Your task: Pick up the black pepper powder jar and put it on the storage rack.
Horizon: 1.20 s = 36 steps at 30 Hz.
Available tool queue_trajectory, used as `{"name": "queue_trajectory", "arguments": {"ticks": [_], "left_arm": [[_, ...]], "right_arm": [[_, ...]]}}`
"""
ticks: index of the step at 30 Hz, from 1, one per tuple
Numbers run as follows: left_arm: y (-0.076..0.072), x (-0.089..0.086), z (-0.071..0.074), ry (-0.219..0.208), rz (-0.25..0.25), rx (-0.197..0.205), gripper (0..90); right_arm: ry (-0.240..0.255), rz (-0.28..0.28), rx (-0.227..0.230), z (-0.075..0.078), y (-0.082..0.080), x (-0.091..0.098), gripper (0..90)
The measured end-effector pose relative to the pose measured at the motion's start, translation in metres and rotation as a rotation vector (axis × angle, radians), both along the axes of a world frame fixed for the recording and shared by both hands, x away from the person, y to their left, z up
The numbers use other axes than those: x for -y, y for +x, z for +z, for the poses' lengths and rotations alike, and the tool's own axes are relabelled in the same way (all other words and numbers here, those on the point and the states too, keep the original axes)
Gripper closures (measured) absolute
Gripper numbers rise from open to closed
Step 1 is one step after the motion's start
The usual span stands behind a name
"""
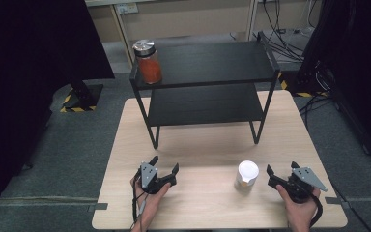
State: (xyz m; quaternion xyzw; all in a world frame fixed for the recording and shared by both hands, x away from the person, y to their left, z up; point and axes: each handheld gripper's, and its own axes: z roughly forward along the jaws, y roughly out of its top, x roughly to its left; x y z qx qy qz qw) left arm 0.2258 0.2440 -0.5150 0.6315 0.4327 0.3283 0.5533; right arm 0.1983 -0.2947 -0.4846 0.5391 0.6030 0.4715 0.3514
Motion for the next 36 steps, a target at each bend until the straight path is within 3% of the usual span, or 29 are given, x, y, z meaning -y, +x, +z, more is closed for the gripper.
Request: {"name": "queue_trajectory", "arguments": {"ticks": [10, 16, 27, 36], "left_arm": [[0.0, 0.001, 0.0, 0.007, -0.001, 0.001, 12.1], [0.0, 0.001, 0.0, 0.003, -0.001, 0.002, 12.1], [0.0, 0.001, 0.0, 0.006, -0.003, 0.0, 12.1], [0.0, 0.001, 0.0, 0.005, -0.003, 0.002, 12.1]], "right_arm": [[-0.006, 0.003, 0.016, -0.001, -0.003, -0.001, 7.3], [0.03, 0.015, 0.052, 0.005, -0.011, -0.001, 7.3], [0.084, 0.076, 0.139, 0.027, -0.03, -0.011, 7.6], [0.1, 0.168, 0.17, 0.039, -0.039, -0.028, 7.6]]}}
